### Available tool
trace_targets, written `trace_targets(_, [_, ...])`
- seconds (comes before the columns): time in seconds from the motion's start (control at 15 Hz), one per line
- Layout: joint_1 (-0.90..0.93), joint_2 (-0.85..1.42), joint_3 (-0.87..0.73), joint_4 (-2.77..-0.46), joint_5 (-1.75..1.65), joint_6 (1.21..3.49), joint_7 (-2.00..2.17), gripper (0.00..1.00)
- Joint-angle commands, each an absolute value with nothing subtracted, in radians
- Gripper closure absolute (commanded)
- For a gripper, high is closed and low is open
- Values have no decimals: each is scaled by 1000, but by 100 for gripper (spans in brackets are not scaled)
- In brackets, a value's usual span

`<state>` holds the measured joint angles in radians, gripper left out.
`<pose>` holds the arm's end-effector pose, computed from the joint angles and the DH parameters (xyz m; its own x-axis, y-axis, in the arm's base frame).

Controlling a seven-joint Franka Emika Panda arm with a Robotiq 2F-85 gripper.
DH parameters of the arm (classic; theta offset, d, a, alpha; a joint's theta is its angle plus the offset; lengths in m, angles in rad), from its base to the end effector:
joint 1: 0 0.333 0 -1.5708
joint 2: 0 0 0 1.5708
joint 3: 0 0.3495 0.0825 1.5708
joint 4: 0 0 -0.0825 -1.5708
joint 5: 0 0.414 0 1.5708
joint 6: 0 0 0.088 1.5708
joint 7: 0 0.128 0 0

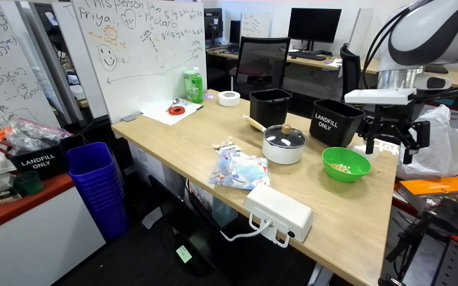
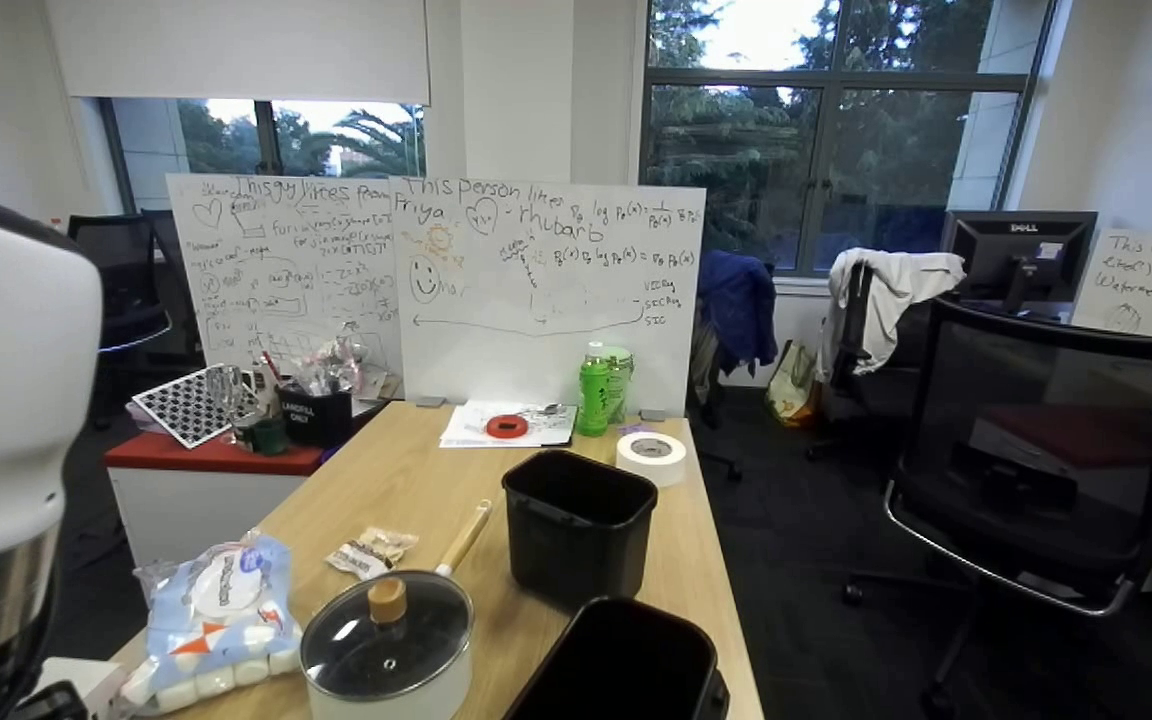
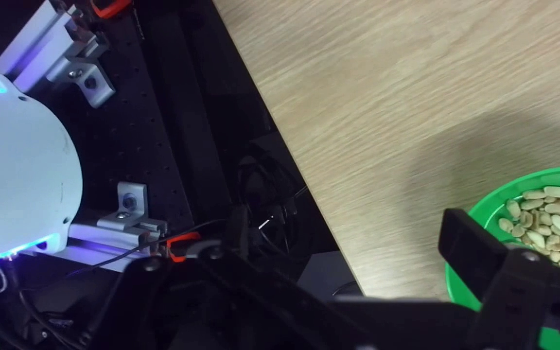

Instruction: Move the green bowl to the left

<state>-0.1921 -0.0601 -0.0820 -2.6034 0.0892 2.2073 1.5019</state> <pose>0.3900 -0.1044 0.2414 -0.2780 -0.9574 -0.0778 -0.9144 0.2389 0.3269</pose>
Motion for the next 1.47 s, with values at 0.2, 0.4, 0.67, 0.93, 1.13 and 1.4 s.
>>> trace_targets(0.2, [-176, -57, -97, -2592, 88, 2205, 1515, 0])
trace_targets(0.4, [-176, -57, -97, -2592, 88, 2205, 1515, 0])
trace_targets(0.67, [-176, -34, -104, -2615, 92, 2294, 1537, 0])
trace_targets(0.93, [-175, -2, -116, -2660, 104, 2432, 1583, 0])
trace_targets(1.13, [-170, 8, -120, -2657, 87, 2424, 1583, 0])
trace_targets(1.4, [-168, 14, -121, -2660, 87, 2438, 1590, 0])
